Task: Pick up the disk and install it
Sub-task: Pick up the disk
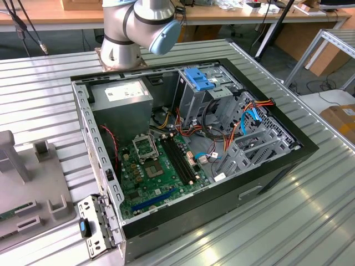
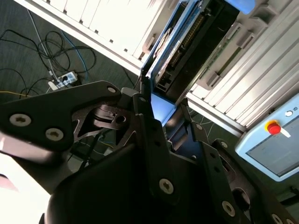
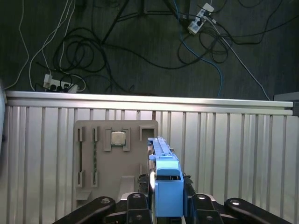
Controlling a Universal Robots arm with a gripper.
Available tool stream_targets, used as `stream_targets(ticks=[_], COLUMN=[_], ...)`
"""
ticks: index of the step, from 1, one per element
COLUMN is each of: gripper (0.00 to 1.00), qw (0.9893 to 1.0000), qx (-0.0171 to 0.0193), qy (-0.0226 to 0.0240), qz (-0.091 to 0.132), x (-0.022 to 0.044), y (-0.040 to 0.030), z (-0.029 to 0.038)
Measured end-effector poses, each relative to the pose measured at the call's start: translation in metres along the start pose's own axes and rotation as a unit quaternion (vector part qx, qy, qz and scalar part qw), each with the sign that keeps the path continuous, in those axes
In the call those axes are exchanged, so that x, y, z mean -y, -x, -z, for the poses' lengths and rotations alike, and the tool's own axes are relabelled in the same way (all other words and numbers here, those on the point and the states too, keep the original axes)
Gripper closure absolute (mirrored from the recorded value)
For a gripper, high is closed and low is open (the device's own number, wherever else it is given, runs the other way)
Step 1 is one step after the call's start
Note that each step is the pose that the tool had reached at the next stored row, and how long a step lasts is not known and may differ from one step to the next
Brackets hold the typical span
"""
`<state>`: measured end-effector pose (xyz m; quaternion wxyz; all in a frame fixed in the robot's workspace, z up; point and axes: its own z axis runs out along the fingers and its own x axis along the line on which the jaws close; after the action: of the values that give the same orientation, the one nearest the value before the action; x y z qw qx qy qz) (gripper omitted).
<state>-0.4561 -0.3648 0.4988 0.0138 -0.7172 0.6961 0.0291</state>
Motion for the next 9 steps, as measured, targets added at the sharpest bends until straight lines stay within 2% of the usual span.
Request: stream_targets(ticks=[4, 9], gripper=[0.63, 0.63], qw=[1.0000, 1.0000], qx=[0.0000, 0.0000], qy=[-0.0001, 0.0000], qz=[0.000, 0.000], x=[0.0008, 0.0057], y=[0.0001, 0.0001], z=[0.0021, 0.0046])
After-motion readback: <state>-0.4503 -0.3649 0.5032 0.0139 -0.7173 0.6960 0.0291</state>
